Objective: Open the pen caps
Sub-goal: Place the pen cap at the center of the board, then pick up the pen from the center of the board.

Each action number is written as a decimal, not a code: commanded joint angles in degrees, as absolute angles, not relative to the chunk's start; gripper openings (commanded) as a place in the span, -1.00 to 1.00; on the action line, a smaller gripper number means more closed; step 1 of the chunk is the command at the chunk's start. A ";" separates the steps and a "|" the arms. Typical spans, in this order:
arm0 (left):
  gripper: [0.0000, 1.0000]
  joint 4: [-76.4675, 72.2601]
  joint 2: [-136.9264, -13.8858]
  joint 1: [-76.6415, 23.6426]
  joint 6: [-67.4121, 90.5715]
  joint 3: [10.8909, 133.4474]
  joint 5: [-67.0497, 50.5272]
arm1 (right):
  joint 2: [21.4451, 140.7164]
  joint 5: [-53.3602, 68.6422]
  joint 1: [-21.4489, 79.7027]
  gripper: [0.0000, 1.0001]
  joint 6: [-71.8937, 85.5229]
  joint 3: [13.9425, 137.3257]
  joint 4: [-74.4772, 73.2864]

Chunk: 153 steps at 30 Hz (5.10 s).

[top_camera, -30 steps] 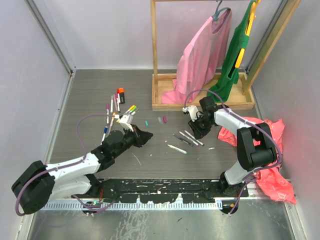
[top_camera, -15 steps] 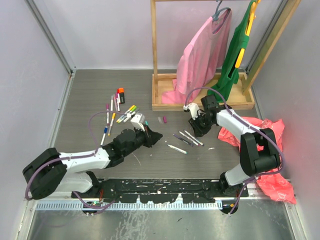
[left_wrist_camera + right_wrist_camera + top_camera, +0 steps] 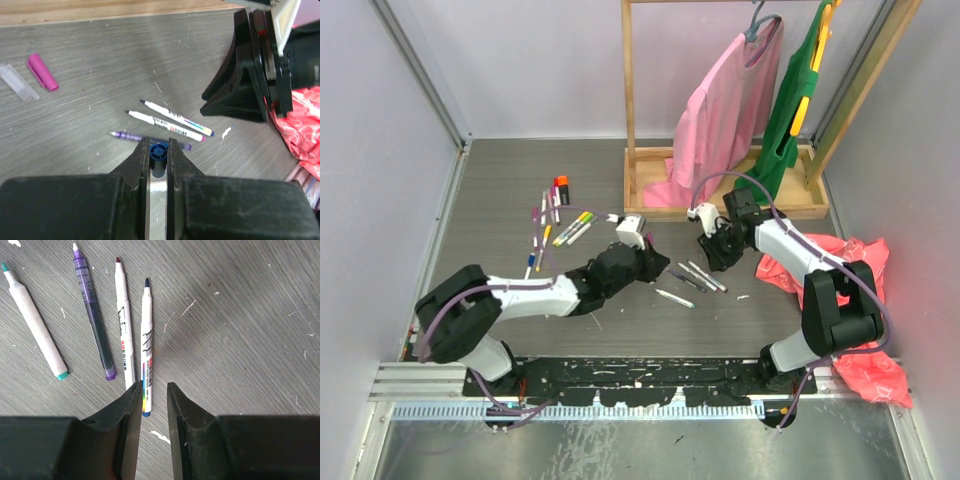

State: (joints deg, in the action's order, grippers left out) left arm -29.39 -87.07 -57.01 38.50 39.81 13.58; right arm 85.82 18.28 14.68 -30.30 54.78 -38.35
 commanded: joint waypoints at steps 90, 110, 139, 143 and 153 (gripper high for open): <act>0.48 15.46 -89.47 -37.48 1.95 63.73 12.14 | 82.49 16.08 14.03 -0.35 -30.26 56.30 -36.34; 0.18 21.58 -101.64 -21.65 1.07 70.76 -0.29 | 83.50 16.35 14.03 -0.35 -30.58 56.26 -36.56; -0.44 26.22 -108.78 -19.26 3.10 75.10 -3.77 | 83.50 16.70 14.06 -0.34 -30.76 56.32 -36.82; -0.46 26.75 -109.71 -19.43 3.64 75.31 -3.96 | 83.50 16.77 14.05 -0.34 -30.77 56.34 -36.90; -0.48 27.93 -111.09 -20.27 3.51 75.66 -3.13 | 83.22 17.05 14.04 -0.34 -30.87 56.34 -37.00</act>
State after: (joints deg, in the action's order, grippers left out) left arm 26.65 -110.28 -20.03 3.40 74.11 -2.76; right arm 83.90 16.10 14.13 -30.11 54.83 -37.41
